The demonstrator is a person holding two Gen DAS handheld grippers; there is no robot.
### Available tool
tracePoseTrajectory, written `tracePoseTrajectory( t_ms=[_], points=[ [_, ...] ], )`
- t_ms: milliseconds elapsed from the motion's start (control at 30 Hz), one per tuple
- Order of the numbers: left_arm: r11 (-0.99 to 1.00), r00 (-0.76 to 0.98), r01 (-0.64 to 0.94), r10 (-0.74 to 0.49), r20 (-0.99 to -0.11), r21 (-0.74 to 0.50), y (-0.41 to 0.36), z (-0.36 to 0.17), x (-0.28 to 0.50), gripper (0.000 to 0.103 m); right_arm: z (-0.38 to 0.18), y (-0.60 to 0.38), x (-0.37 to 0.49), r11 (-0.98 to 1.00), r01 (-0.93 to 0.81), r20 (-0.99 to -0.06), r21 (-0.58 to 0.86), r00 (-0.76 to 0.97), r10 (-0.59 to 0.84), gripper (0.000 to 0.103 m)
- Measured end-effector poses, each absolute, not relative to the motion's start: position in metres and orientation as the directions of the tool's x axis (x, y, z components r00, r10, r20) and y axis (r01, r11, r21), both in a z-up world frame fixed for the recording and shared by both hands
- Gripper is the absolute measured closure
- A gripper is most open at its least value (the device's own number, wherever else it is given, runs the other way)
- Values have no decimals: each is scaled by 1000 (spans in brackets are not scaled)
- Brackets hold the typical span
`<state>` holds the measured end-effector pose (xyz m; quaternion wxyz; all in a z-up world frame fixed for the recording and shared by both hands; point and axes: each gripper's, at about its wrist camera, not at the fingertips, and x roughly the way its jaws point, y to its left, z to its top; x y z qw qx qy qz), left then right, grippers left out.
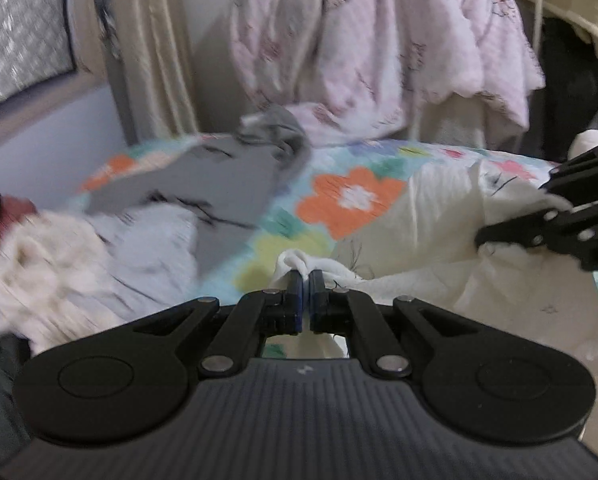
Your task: Fold clothes
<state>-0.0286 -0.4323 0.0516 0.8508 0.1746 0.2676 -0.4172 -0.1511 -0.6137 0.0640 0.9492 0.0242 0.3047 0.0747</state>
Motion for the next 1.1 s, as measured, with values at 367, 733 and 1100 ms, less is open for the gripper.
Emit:
tracePoseTrajectory(
  t_ms=[367,733,1100],
  points=[
    [612,500,775,-440,-746,158,-464,-23,18,101,-5,-605,-80,989,-144,-779,9,620,97,62],
    [568,504,784,-345,-792,251,-490,-67,10,100,-32,-613,-119,995,-101,-812,21,579,76,54],
    [697,640,641,-255,-725,320,-467,-54,31,100,7,-653,-247,998,59,-803,5,595,-31,43]
  ],
)
